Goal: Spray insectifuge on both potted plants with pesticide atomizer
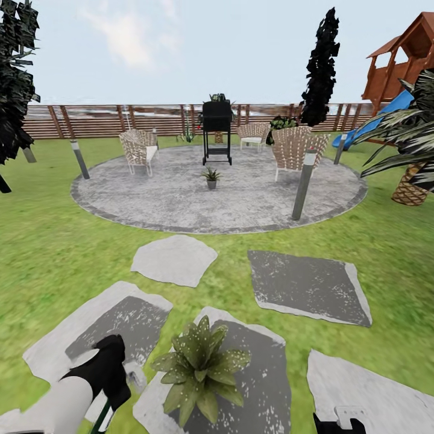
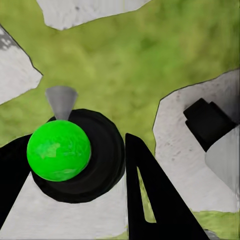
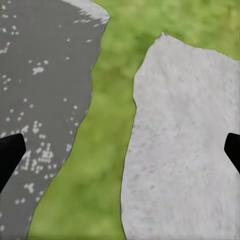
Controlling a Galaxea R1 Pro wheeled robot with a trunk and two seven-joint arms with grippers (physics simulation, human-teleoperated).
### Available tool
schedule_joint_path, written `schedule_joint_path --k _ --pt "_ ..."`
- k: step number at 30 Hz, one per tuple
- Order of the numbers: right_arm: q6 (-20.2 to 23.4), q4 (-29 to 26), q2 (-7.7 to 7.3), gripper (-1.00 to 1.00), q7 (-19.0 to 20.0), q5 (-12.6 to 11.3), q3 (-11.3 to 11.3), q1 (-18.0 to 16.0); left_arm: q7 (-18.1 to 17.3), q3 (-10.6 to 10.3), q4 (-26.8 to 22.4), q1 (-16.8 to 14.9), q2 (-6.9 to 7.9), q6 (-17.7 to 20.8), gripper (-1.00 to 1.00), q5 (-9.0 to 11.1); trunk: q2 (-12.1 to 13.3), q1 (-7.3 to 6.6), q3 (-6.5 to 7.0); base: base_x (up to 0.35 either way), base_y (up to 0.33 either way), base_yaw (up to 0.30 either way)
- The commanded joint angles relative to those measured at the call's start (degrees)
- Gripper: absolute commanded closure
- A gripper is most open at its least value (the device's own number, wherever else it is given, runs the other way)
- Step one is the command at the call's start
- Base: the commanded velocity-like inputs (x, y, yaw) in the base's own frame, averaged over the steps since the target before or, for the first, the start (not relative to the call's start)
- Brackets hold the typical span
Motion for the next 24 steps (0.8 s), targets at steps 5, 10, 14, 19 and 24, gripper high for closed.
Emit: schedule_joint_path --k 5,10,14,19,24 --pt "-0.3 0.0 0.02 -1.0 0.5 0.1 -0.5 0.0 6.5 0.3 0.0 0.0 -1.29 0.3 1.0 6.2 0.0 -0.01 -0.05 0.0 0.0 0.0" --pt "-0.3 0.0 0.01 -1.0 0.5 0.1 -0.5 0.0 10.9 0.3 0.0 5.1 -0.55 -5.2 1.0 10.7 0.0 -0.01 -0.05 0.0 0.0 0.0" --pt "-0.3 0.0 0.08 -1.0 0.5 0.2 -0.4 0.0 14.5 3.2 -0.2 9.9 -0.33 -9.8 1.0 12.8 0.0 -0.01 -0.05 0.0 0.0 0.0" --pt "-0.3 0.0 0.09 -1.0 0.5 0.2 -0.4 0.0 19.1 9.4 -0.7 10.2 -0.56 -12.6 1.0 13.6 0.0 -0.01 -0.05 0.0 -0.005 0.0" --pt "-0.3 0.0 0.09 -1.0 0.5 0.2 -0.4 0.0 19.4 9.7 -0.9 10.2 -0.79 -12.6 1.0 13.5 0.0 -0.01 -0.05 0.0 -0.166 0.0"
